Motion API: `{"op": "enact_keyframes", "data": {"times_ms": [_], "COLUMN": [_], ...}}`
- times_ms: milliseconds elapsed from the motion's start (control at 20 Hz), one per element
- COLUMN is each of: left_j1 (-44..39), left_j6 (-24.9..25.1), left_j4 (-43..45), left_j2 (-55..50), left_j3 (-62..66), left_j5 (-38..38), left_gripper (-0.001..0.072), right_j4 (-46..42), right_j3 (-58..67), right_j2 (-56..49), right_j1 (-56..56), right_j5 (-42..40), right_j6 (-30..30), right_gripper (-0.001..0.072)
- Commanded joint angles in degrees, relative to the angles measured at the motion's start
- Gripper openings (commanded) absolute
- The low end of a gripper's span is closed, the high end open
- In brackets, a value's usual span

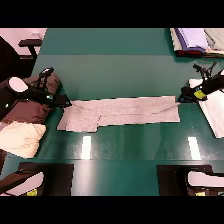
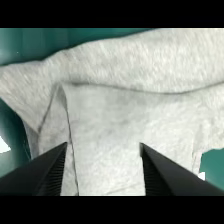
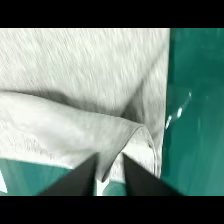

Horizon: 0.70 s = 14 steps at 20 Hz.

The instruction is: Fold the shirts.

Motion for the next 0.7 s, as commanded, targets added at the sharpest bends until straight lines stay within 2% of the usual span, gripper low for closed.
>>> {"op": "enact_keyframes", "data": {"times_ms": [0,150,200,250,300,450,650], "left_j1": [0.00,0.00,0.00,0.00,0.00,-0.52,-7.96], "left_j6": [-0.61,-0.57,-0.57,-0.33,1.36,2.45,1.90], "left_j4": [-0.33,-3.54,-4.87,-6.34,-8.46,-15.54,-15.54], "left_j2": [-3.19,-3.17,-3.19,-3.19,-3.19,-3.39,-3.50], "left_j3": [3.65,5.05,4.98,5.01,5.01,5.01,5.01], "left_j5": [-0.20,-3.98,-4.55,-4.46,-4.22,-2.75,4.61], "left_gripper": [0.0498,0.0496,0.0465,0.0202,0.0026,0.0023,0.0023], "right_j4": [2.73,2.71,2.75,2.80,3.89,13.60,21.31], "right_j3": [4.61,0.81,-1.73,-4.07,-6.43,-12.22,-15.19], "right_j2": [-4.22,-2.23,-1.73,-1.75,-2.25,-5.29,-9.14], "right_j1": [-1.66,-6.47,-8.59,-10.62,-12.72,-16.41,-12.79], "right_j5": [-0.20,1.07,0.94,0.85,0.92,0.31,-2.62], "right_j6": [-1.25,-4.85,-5.49,-5.62,-7.23,-13.03,-17.07], "right_gripper": [0.0417,0.0539,0.0564,0.0575,0.0576,0.0574,0.0570]}}
